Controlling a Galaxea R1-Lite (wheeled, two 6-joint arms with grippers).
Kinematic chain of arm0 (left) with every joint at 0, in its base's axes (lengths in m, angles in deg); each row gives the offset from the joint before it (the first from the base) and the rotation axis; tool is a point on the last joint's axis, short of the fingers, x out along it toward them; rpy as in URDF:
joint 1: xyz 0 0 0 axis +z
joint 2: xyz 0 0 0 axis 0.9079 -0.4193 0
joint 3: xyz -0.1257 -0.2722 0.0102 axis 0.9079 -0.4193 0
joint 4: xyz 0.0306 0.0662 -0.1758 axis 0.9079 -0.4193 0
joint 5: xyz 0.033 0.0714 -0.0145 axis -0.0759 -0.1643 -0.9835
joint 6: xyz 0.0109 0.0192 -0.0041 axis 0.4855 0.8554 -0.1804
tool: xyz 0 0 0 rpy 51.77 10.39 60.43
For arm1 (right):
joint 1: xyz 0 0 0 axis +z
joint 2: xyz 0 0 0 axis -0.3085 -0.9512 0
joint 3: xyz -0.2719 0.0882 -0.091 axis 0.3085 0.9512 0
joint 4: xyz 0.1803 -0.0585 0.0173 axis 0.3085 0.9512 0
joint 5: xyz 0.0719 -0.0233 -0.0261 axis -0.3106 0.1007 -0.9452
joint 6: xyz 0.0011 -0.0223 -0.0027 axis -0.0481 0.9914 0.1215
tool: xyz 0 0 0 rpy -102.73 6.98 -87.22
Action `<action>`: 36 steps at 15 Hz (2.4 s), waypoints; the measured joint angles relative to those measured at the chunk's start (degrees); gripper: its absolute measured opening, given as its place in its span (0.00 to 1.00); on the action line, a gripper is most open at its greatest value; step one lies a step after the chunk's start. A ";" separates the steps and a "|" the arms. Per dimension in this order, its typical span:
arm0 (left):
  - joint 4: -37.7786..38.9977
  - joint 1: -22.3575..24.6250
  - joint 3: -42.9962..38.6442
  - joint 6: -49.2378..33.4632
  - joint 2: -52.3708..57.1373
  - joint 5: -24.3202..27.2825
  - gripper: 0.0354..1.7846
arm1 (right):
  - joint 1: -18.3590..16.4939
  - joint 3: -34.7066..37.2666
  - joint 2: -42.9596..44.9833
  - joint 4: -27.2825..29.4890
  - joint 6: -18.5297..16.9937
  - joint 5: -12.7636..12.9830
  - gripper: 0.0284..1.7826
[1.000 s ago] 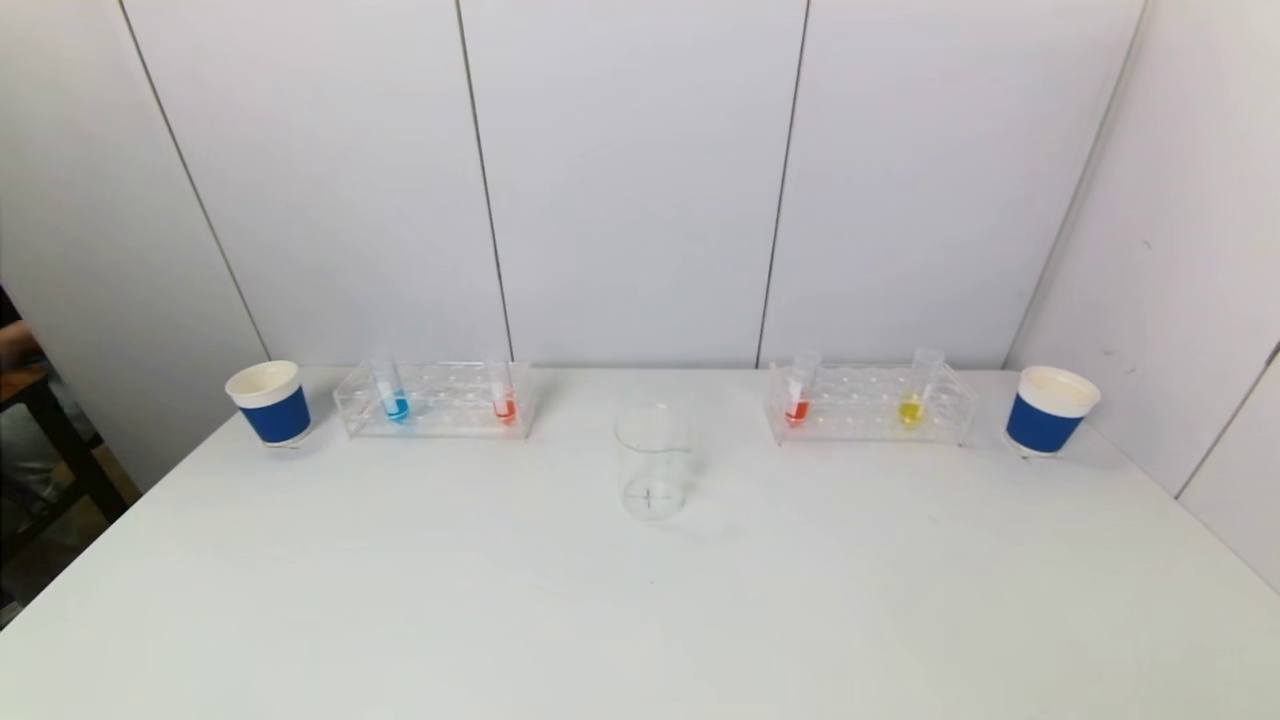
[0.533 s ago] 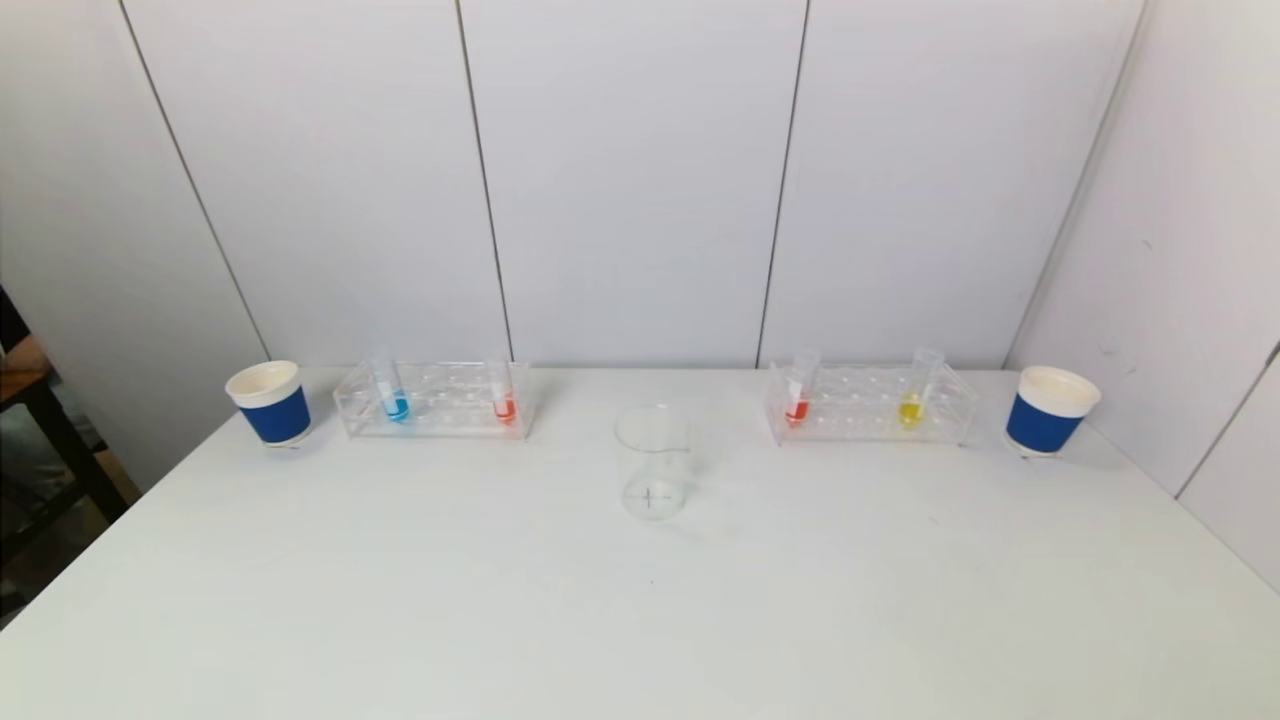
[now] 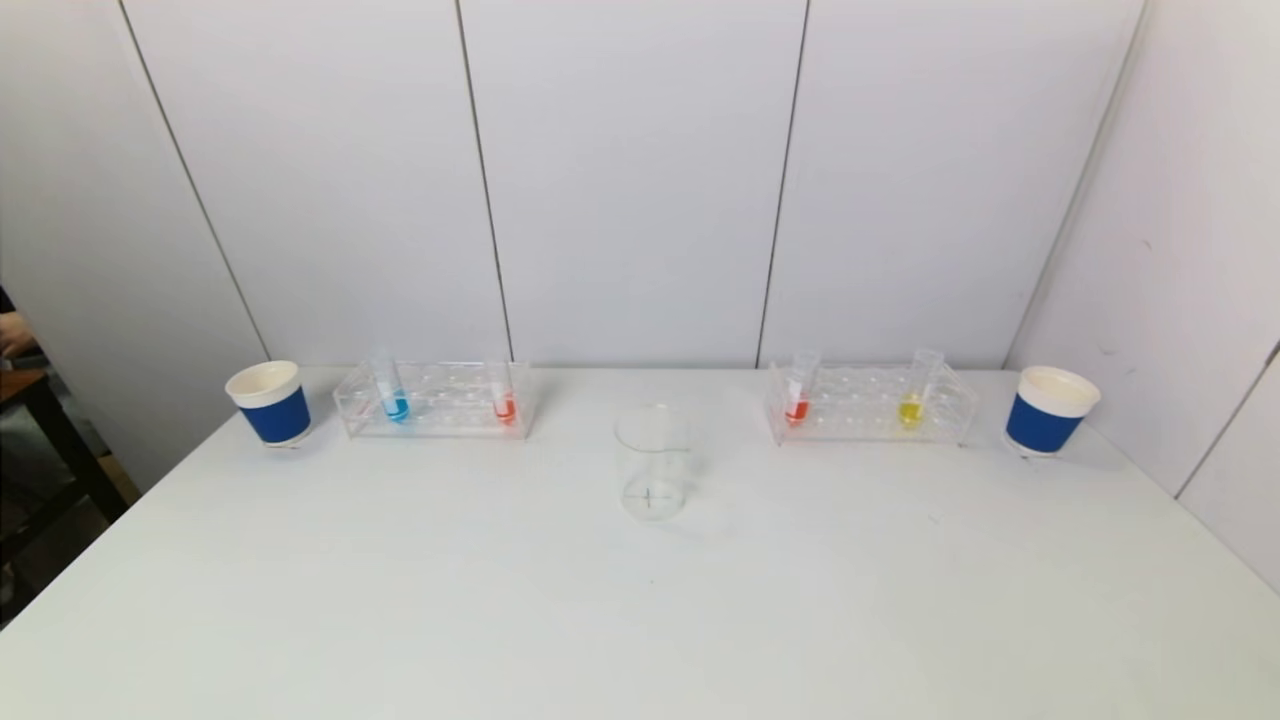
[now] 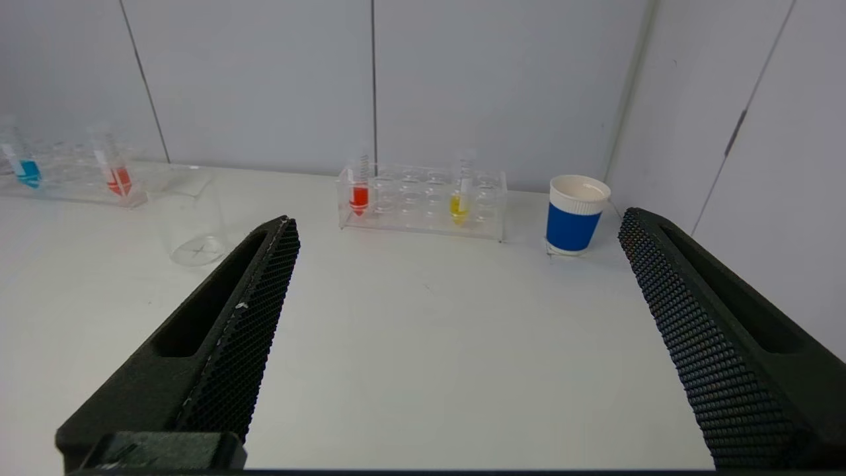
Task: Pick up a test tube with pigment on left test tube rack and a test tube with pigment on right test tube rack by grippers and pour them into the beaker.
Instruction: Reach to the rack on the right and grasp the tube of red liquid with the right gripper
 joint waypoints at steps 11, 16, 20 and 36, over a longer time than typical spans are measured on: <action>-0.04 0.00 0.00 0.00 0.00 0.00 0.99 | 3.96 -12.81 -39.97 -24.19 -1.01 -2.84 0.99; -0.04 0.00 0.00 0.00 0.00 0.00 0.99 | 3.74 -19.68 -55.27 -27.84 -1.50 -3.97 0.99; -0.06 0.00 0.00 0.00 0.00 -0.02 0.99 | 3.77 -21.49 -66.18 -35.65 -1.61 -4.02 0.99; -0.04 0.00 0.00 0.00 0.00 0.02 0.99 | 7.94 -12.68 -95.73 -73.11 -0.95 -3.47 0.99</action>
